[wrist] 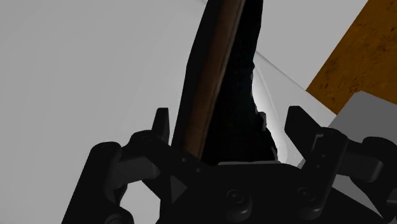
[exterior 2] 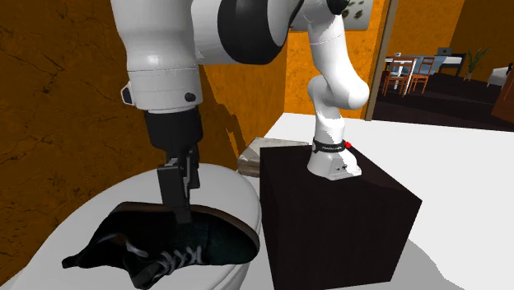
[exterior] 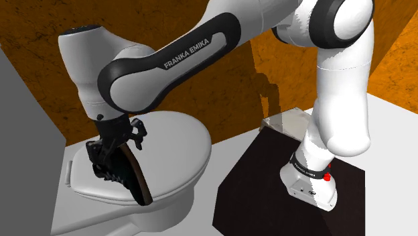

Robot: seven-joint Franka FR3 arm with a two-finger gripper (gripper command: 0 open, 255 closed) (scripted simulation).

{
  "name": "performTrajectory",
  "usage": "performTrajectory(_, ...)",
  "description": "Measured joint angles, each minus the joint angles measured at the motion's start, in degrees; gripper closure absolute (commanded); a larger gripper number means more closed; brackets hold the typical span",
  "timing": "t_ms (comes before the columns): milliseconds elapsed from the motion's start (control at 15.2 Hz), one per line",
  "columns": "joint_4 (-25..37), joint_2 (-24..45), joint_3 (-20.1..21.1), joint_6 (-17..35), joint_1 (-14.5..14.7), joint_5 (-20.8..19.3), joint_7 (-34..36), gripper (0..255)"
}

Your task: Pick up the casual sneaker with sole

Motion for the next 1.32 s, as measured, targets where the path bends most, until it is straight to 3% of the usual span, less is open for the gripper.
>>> performTrajectory(462, -1.43, 2.83, -0.7, 3.97, 0.75, -1.55, 0.87, 0)
performTrajectory(528, -1.62, 2.86, -0.72, 4.21, 0.76, -1.58, 0.91, 255)
performTrajectory(1320, -1.49, 2.44, -0.59, 3.66, 0.66, -1.36, 0.81, 255)
